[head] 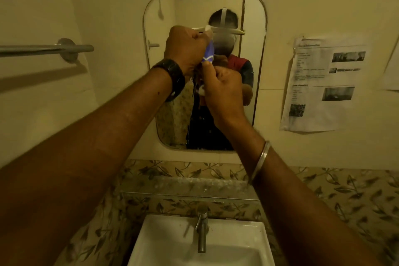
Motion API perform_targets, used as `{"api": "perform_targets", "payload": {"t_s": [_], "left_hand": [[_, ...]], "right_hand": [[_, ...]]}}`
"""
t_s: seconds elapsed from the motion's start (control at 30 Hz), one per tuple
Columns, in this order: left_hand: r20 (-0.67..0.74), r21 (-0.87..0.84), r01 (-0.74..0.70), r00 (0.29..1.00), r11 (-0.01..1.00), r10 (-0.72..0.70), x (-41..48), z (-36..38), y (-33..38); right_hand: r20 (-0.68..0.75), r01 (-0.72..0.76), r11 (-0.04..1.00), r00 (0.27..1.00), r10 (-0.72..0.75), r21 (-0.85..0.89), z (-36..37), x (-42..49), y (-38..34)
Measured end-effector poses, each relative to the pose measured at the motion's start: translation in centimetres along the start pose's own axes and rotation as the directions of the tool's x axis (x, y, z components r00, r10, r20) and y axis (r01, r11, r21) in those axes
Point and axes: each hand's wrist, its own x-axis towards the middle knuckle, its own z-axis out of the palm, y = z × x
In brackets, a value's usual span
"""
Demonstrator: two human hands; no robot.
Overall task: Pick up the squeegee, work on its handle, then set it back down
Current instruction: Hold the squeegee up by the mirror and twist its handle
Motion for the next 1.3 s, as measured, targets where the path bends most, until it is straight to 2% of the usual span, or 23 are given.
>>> {"api": "perform_targets", "payload": {"t_s": [0.17,0.33,0.63,1.0,1.1,1.2,1.3], "left_hand": [[0.072,0.054,0.068,0.995,0.996,-0.072,-3.0,1.7,-2.7],[0.107,0.067,0.09,0.989,0.994,-0.097,-6.7,3.5,-6.2],[0.038,0.028,-0.009,0.999,1.0,0.008,-2.3,4.8,0.3],[0.182,0.069,0.106,0.976,0.992,-0.117,-9.0,8.7,-5.3],[0.147,0.045,0.046,0.988,0.998,-0.052,-7.5,8.6,-2.9],[0.095,0.071,-0.041,0.995,0.997,0.035,-4.5,8.6,0.4],[0.085,0.096,-0.068,0.995,0.993,0.06,-2.7,9.0,1.6]], "right_hand": [[0.0,-0.093,0.995,0.996,0.093,0.033,-1.1,-3.4,3.5],[-0.016,-0.174,0.985,0.985,0.174,-0.01,-2.2,-7.4,6.6],[-0.039,-0.029,0.999,0.999,0.03,0.019,-4.8,-1.2,2.2],[-0.076,-0.176,0.983,0.982,0.172,-0.045,-7.5,-8.5,7.3],[-0.049,-0.139,0.99,0.989,0.139,-0.012,-8.4,-6.6,5.3],[-0.048,-0.045,0.999,0.998,0.044,-0.006,-9.0,-3.2,3.1],[-0.049,0.004,1.0,0.999,-0.005,-0.026,-9.3,-1.0,2.6]]}}
